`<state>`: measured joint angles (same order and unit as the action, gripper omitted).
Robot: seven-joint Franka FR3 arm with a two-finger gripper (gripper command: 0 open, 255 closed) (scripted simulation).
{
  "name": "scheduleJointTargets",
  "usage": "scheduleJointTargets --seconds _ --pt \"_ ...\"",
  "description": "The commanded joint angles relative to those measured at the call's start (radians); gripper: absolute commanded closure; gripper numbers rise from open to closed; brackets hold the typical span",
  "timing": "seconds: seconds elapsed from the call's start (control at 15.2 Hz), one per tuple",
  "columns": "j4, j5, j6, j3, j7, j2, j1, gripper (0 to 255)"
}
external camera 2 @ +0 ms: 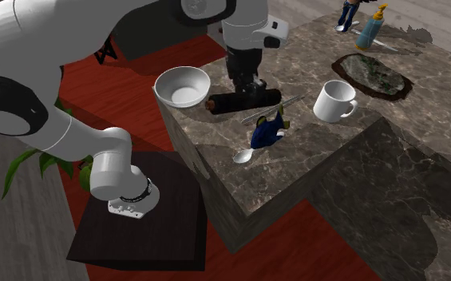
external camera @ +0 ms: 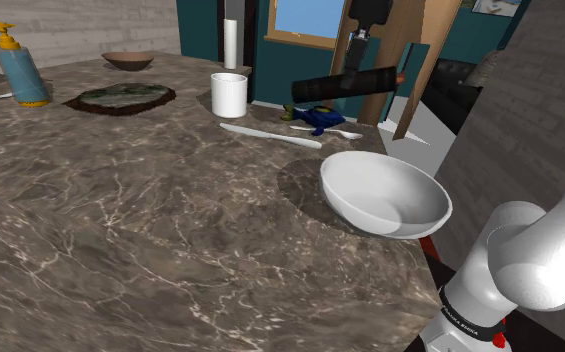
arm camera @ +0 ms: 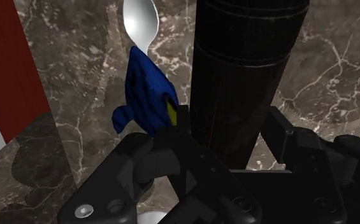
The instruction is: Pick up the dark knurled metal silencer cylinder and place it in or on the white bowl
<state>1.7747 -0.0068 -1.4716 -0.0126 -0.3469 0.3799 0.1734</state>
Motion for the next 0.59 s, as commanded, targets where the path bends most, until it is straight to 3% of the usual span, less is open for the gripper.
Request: scheduleJointTargets --seconds 0.0,0.53 --pt "-0.025 0.000 0.018 0.000 0.000 -0.006 0.000 255" --pt "0.101 0.050 0.061 -0.114 0.156 0.164 0.047 255"
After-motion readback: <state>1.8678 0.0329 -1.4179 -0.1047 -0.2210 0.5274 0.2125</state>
